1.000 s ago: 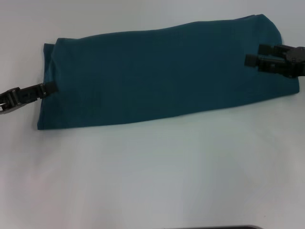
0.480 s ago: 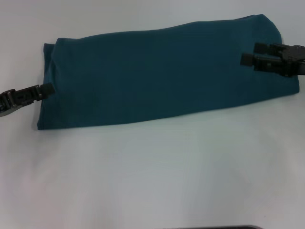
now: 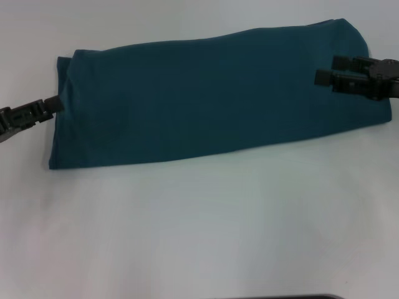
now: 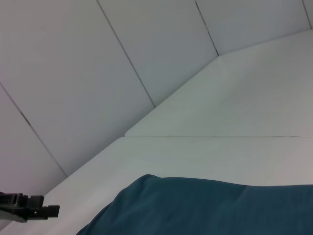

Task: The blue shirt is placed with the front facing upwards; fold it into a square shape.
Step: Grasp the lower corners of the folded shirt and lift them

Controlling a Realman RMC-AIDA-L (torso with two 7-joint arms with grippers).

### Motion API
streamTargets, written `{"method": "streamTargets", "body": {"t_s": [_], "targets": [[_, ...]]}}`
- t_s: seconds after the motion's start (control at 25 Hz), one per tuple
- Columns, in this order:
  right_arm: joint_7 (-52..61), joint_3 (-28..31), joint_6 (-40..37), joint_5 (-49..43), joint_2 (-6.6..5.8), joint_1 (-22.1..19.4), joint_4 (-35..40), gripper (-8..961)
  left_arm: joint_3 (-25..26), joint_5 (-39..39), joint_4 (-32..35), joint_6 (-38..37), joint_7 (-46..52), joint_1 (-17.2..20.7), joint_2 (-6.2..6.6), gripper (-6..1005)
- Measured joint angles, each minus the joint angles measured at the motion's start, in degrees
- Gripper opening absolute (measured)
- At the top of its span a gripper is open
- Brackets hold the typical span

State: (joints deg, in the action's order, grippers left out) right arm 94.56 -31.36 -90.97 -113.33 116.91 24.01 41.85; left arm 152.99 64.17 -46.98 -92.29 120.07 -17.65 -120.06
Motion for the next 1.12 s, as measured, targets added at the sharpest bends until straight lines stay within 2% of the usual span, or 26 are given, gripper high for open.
{"method": "streamTargets", "body": {"t_s": [0.12, 0.36, 0.52, 0.6, 0.72, 0.96, 1.12], "targets": [[0.0, 0.0, 0.0, 0.0, 0.07, 0.0, -0.1, 885, 0.6, 0.1, -0.1, -0.9, -1.7, -0.1, -0.1, 549], [0.4, 0.2, -0.1, 0.0, 0.3, -0.1, -0.1, 882, -2.2, -1.5, 0.0, -0.7, -5.3, -0.7, -0.37, 642], [0.8, 0.2, -0.1, 0.0, 0.33, 0.0, -0.1, 880, -0.6, -0.8, -0.7, -0.1, -9.1, -0.4, -1.88, 704], [0.8, 0.2, -0.1, 0.0, 0.33, 0.1, -0.1, 879, -0.5, -0.7, -0.8, 0.0, -9.0, -0.4, -2.03, 734], [0.8, 0.2, -0.2, 0.0, 0.34, 0.0, -0.1, 878, -0.4, -0.7, -0.9, 0.1, -8.2, -0.6, -1.89, 767], [0.8, 0.2, -0.3, 0.0, 0.25, 0.0, -0.1, 875, -0.8, -3.0, -0.6, 0.1, 1.2, -0.1, 0.06, 780], [1.7, -0.2, -0.4, -0.1, 0.07, 0.0, 0.0, 873, -0.5, -5.2, 0.9, 1.7, 6.4, 0.3, 0.47, 774]]}}
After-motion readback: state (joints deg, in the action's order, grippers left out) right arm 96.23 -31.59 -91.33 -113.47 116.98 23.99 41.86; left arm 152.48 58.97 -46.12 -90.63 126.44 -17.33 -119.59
